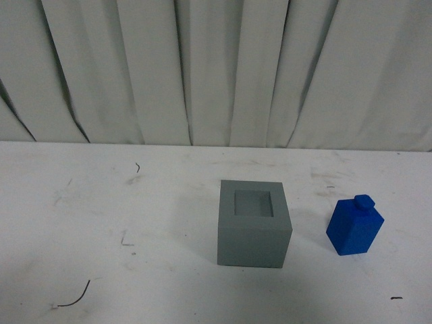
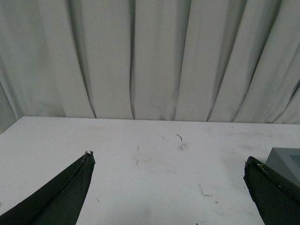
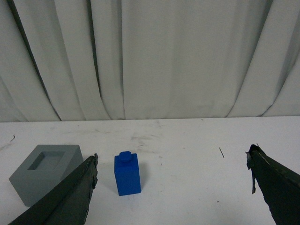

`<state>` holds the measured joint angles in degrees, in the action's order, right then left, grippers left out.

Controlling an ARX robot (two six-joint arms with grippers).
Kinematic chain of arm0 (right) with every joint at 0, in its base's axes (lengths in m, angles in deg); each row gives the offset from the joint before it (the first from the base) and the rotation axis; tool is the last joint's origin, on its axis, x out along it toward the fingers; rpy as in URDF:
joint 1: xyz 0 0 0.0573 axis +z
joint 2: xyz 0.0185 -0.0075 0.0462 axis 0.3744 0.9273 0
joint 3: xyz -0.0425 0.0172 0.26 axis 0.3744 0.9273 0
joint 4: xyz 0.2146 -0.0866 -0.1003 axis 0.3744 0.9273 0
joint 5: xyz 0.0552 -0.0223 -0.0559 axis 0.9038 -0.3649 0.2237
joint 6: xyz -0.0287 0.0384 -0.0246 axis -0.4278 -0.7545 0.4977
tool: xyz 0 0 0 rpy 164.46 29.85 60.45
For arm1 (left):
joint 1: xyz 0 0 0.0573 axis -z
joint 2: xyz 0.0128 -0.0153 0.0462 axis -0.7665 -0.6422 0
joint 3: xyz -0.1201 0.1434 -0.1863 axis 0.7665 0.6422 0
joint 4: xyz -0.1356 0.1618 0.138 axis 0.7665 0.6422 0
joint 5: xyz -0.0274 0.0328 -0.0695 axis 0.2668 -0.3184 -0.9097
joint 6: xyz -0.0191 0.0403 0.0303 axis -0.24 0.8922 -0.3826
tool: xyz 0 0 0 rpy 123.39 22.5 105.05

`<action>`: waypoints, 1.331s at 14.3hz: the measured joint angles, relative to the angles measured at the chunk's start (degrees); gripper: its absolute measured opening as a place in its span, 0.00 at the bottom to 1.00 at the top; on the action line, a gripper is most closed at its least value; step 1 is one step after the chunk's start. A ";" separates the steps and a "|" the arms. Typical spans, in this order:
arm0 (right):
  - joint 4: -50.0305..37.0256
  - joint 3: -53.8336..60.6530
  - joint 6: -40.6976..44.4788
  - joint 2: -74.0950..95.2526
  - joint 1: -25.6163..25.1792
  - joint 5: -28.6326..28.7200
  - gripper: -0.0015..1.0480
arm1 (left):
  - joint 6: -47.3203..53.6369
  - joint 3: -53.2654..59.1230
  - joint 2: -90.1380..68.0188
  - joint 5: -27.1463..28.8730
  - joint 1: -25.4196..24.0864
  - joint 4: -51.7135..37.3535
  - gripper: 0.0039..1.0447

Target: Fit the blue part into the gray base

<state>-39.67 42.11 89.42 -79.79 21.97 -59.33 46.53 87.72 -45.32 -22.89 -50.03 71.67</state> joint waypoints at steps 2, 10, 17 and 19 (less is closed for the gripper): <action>0.00 0.00 0.00 0.00 0.00 0.00 0.94 | 0.00 0.00 0.00 0.00 0.00 0.00 0.94; 0.00 0.00 0.02 0.00 0.00 0.00 0.94 | 0.00 0.00 0.00 0.00 0.00 -0.02 0.94; 0.00 0.00 0.00 0.00 0.00 0.00 0.94 | 0.00 0.00 0.00 0.00 0.00 -0.02 0.94; 0.00 0.00 0.00 0.00 0.00 0.00 0.94 | 0.00 0.00 0.00 0.00 0.00 0.00 0.94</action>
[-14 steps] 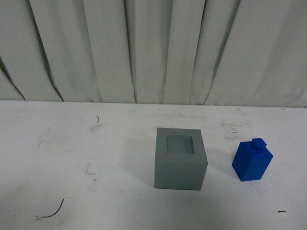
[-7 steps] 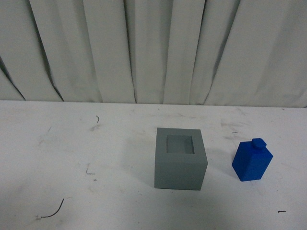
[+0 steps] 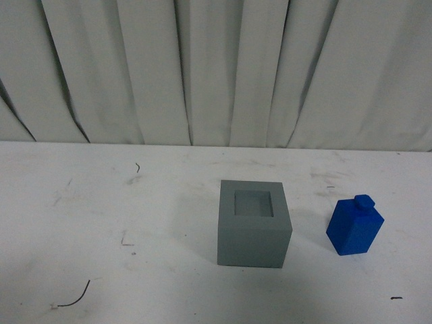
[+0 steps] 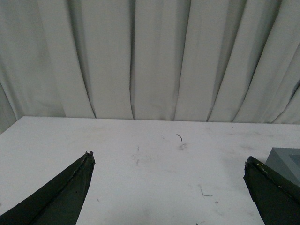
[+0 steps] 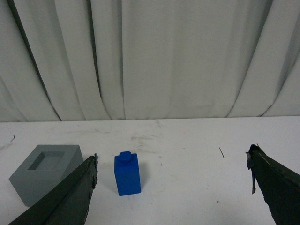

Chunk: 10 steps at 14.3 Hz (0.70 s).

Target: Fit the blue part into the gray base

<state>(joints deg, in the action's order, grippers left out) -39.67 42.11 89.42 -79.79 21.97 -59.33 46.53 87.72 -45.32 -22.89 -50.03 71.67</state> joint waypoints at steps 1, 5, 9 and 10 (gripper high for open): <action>0.00 0.00 0.02 0.00 0.00 0.00 0.94 | 0.00 0.00 0.00 0.00 0.00 0.00 0.94; -14.95 -1.40 -0.66 12.48 -7.13 5.99 0.94 | 0.00 0.00 0.00 -0.02 0.00 -0.02 0.94; -52.06 -19.96 -1.64 59.56 -13.09 10.49 0.94 | 0.00 0.00 0.00 0.00 0.00 -0.02 0.94; -53.66 -27.30 0.04 71.01 -11.85 10.10 0.94 | 0.00 0.00 0.00 0.00 0.00 -0.02 0.94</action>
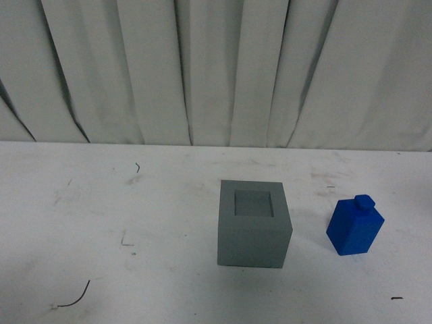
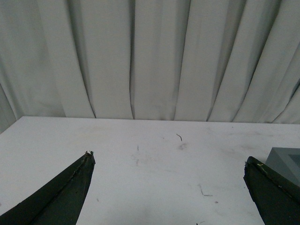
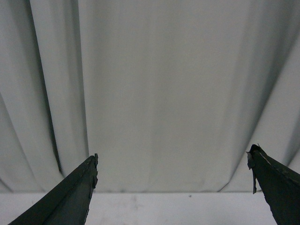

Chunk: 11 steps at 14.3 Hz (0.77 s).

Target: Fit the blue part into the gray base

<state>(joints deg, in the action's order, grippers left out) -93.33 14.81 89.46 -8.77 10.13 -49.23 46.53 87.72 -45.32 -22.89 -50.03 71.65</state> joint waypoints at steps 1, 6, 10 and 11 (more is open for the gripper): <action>4.17 -7.43 3.52 9.42 2.10 0.42 0.94 | 0.00 0.00 0.00 0.00 0.00 0.00 0.94; 52.04 -39.23 50.53 31.28 12.22 7.43 0.94 | 0.00 0.00 0.00 -0.02 0.00 0.00 0.94; 68.11 -43.01 68.63 34.69 12.61 10.40 0.94 | 0.00 0.00 0.00 0.00 0.00 0.00 0.94; 70.69 -43.76 71.38 35.36 12.59 10.32 0.94 | 0.00 0.00 0.00 0.00 0.00 0.00 0.94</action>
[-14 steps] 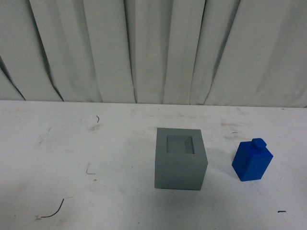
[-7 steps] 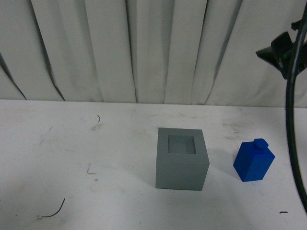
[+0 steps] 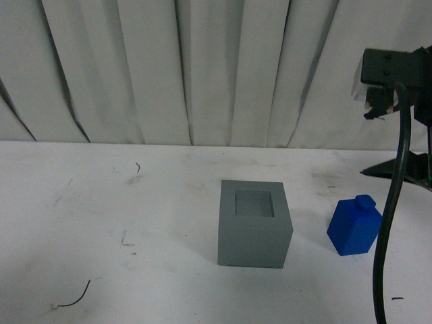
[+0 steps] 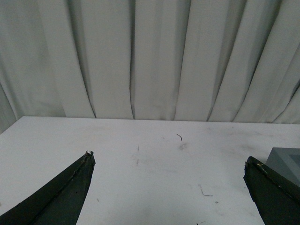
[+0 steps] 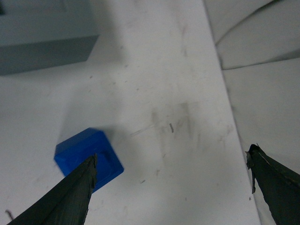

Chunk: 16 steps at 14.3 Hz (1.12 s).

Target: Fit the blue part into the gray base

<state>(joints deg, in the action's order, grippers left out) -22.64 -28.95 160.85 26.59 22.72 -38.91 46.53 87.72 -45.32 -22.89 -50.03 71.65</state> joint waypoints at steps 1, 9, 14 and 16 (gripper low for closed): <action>3.04 -0.96 3.26 0.92 -0.04 0.17 0.94 | 0.02 0.00 0.00 0.00 0.00 0.02 0.94; 14.56 -6.40 15.28 8.00 1.20 -3.89 0.94 | 0.00 0.00 0.00 0.00 0.00 0.00 0.94; 12.26 -7.96 16.17 14.75 1.53 -5.18 0.94 | 0.02 0.00 0.00 0.00 0.00 0.02 0.94; 11.98 -7.96 16.33 15.74 1.62 -5.46 0.94 | 0.00 0.00 0.00 0.00 0.00 0.00 0.94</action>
<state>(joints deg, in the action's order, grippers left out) -10.66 -36.91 177.17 42.33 24.34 -44.38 46.53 87.72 -45.32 -22.89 -50.03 71.65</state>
